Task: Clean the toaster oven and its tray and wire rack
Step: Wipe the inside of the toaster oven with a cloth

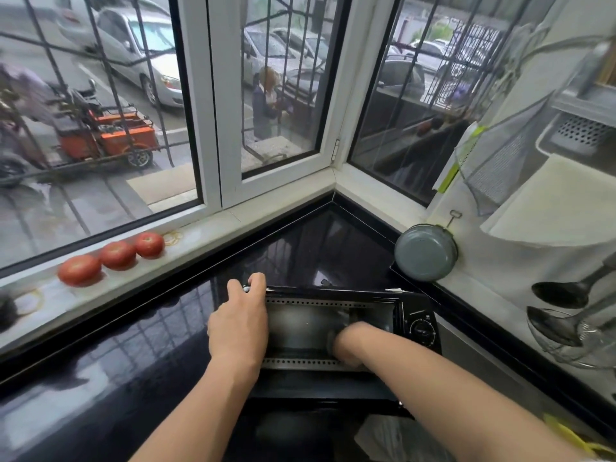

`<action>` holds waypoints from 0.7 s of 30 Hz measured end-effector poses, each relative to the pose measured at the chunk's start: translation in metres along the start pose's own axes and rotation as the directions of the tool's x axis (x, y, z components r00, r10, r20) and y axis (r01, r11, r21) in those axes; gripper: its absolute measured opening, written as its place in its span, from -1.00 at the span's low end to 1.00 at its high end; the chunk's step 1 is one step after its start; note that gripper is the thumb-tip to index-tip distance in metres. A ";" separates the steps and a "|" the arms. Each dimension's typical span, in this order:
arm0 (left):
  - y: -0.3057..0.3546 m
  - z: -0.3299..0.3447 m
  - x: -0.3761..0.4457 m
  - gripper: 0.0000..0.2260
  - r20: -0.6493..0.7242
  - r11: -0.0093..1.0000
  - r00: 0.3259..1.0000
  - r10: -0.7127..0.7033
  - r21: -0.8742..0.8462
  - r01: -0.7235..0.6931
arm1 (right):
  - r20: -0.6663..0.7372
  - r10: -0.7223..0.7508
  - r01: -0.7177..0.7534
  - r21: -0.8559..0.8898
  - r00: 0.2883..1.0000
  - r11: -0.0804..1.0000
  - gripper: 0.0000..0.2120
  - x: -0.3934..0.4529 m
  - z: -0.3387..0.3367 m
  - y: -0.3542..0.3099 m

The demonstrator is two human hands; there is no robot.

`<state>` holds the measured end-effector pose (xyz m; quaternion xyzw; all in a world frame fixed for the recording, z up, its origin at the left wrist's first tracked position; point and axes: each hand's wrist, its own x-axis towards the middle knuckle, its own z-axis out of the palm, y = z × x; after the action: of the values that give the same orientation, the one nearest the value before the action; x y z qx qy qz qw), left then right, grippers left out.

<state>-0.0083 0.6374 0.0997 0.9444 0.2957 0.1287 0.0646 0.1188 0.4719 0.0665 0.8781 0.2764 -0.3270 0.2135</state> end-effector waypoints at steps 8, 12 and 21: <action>0.001 -0.001 -0.001 -0.61 0.002 1.000 1.000 -0.001 0.010 0.001 | -0.026 -0.021 0.018 -0.096 0.999 0.995 -0.59 0.009 0.001 0.016; 0.001 -0.002 0.000 -0.64 0.009 1.000 1.000 0.006 0.027 -0.006 | -0.050 0.026 -0.033 -0.155 0.998 0.987 -0.52 0.021 0.003 0.010; 0.001 0.001 0.001 -0.64 -0.001 1.000 1.000 -0.004 0.026 0.004 | -0.194 -0.109 0.095 -0.082 0.975 0.992 -0.63 0.030 0.008 0.015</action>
<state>-0.0070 0.6371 0.0992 0.9445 0.2993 0.1252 0.0522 0.1437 0.4659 0.0430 0.8826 0.3525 -0.2385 0.1996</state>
